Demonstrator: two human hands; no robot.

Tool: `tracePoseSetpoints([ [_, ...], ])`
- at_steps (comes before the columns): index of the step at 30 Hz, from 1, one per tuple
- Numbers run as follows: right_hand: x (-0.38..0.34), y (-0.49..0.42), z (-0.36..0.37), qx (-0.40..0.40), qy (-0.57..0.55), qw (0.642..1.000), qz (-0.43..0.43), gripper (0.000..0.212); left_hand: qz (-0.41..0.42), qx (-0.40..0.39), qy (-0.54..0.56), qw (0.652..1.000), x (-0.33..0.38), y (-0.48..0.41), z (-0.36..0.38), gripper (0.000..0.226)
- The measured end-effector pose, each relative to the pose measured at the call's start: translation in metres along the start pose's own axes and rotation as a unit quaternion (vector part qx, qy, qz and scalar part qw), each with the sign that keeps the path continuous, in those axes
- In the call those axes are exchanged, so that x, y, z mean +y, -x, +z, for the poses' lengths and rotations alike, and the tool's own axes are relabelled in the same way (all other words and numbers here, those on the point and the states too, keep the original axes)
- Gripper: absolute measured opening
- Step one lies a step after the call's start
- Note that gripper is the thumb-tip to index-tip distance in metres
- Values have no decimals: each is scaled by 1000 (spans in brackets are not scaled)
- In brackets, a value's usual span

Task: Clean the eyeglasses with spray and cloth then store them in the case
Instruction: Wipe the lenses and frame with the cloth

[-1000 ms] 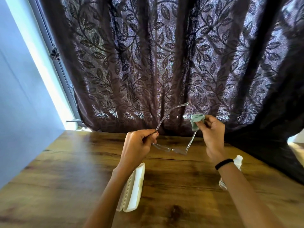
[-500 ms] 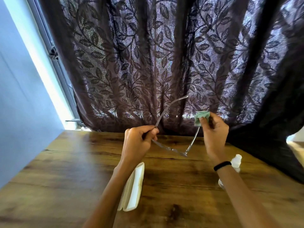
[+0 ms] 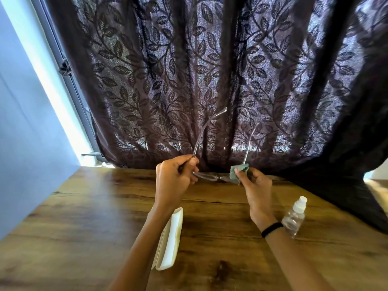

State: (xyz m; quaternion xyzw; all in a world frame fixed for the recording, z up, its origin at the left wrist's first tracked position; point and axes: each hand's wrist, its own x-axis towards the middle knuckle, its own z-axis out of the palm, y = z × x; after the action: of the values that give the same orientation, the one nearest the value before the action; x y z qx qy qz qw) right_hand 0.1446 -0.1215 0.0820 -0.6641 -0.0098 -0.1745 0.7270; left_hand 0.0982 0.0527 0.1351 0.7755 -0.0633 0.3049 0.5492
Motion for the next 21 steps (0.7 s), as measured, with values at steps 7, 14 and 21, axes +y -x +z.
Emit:
tracePoseSetpoints([
  [7,-18,-23,-9,61,24,996,-61,18,37,-84,-94,991,0,3,-6,16],
  [14,-30,-29,-12,84,41,987,-128,32,-11,-113,-107,988,-1,1,-4,18],
  [21,-33,-32,-20,92,6,985,-145,27,-34,-115,-129,984,-8,1,-7,13],
])
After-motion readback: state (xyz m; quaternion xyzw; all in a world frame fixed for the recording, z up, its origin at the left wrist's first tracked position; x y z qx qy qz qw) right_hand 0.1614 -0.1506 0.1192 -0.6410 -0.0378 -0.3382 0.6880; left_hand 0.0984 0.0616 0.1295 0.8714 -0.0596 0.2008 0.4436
